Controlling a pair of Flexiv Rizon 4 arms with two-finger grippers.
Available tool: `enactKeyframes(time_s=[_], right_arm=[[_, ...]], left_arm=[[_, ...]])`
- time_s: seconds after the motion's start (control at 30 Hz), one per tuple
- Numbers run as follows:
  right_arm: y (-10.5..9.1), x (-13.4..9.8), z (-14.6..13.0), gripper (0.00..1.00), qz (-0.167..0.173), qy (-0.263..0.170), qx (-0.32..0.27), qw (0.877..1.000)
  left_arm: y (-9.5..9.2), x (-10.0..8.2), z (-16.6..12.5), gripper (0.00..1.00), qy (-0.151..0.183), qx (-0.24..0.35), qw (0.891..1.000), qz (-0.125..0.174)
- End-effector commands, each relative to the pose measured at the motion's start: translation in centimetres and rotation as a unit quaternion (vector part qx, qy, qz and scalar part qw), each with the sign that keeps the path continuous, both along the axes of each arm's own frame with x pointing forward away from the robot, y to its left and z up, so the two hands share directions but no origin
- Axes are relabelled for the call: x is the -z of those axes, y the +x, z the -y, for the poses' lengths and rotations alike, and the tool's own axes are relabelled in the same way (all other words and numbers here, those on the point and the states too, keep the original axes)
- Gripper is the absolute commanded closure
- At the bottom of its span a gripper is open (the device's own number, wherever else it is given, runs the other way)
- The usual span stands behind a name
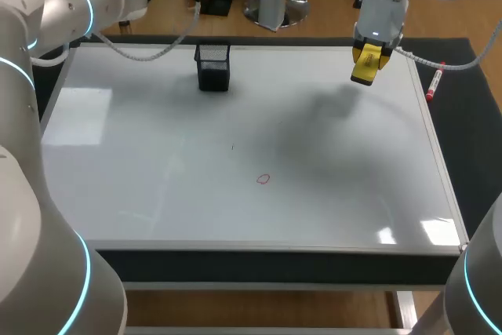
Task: Pick up the inspection probe, press it on each red-marked spot on the whiteboard one by one, put down the probe, pick up the eraser, and wipe off all the red marks.
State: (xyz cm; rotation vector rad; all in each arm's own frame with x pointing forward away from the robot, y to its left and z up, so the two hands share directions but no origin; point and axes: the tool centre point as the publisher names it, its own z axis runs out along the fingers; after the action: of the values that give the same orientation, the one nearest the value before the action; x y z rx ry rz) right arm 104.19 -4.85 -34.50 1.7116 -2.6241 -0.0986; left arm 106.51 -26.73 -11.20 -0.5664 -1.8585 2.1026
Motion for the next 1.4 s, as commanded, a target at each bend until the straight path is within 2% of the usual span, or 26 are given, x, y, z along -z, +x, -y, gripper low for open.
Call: enactKeyframes(time_s=[0.03, 0.53, 0.77, 0.93, 1.23, 1.4], right_arm=[[-0.1, -0.1, 0.1, 1.00, 0.001, -0.001, -0.001, 1.000], [-0.1, -0.1, 0.1, 1.00, 0.001, -0.001, -0.001, 1.000], [-0.1, -0.1, 0.1, 1.00, 0.001, -0.001, -0.001, 1.000], [-0.1, -0.1, 0.1, 1.00, 0.001, -0.001, -0.001, 1.000], [-0.1, -0.1, 0.1, 1.00, 0.001, -0.001, -0.001, 1.000], [-0.1, -0.1, 0.1, 1.00, 0.001, -0.001, -0.001, 1.000]], left_arm=[[-0.5, -0.5, 0.7, 1.00, 0.009, 0.067, 0.998, 0.005], [-6.9, 0.2, 0.9, 1.00, 0.006, 0.090, 0.996, 0.001], [-10.0, 1.1, 1.9, 1.00, -0.004, 0.090, 0.996, 0.002], [-12.1, 1.1, 2.4, 1.00, -0.005, 0.089, 0.996, 0.004], [-17.0, 1.7, 2.6, 1.00, -0.003, 0.088, 0.996, 0.000], [-19.9, 2.1, 2.9, 1.00, -0.004, 0.064, 0.998, -0.005]])
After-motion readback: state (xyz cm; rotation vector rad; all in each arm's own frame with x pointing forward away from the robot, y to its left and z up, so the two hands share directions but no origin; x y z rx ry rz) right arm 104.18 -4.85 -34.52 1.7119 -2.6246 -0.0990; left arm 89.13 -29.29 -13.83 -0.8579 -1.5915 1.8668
